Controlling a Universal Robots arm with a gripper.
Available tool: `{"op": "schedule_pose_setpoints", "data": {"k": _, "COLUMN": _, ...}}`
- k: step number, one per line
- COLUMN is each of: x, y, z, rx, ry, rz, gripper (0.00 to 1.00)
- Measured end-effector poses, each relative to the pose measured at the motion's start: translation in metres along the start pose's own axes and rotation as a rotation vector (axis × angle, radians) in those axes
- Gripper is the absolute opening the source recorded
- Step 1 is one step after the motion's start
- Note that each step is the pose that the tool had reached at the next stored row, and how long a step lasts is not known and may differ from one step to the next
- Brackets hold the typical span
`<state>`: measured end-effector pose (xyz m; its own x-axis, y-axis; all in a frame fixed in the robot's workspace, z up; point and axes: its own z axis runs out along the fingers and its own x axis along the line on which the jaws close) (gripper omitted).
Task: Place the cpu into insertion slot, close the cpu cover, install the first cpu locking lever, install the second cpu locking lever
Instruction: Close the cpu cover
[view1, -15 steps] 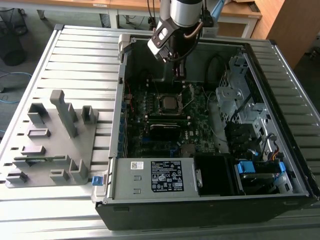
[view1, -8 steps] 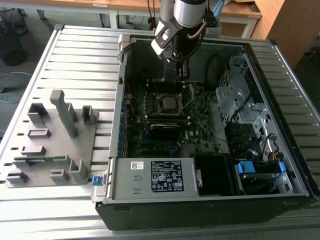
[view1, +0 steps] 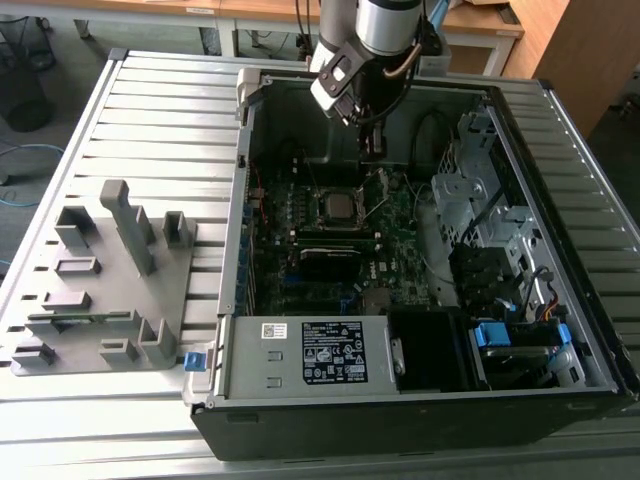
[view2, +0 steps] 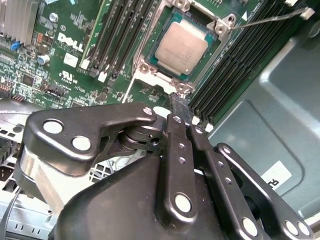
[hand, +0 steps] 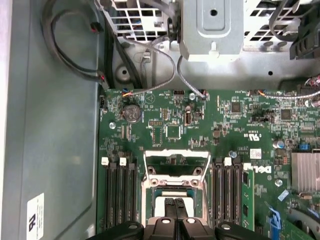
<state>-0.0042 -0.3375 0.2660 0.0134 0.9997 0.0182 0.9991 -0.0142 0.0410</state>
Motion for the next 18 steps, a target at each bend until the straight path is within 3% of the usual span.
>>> {"op": "schedule_pose_setpoints", "data": {"k": 18, "x": 0.0003, "y": 0.0217, "z": 0.0013, "rx": 0.0, "ry": 0.0, "rz": 0.0, "gripper": 0.11}}
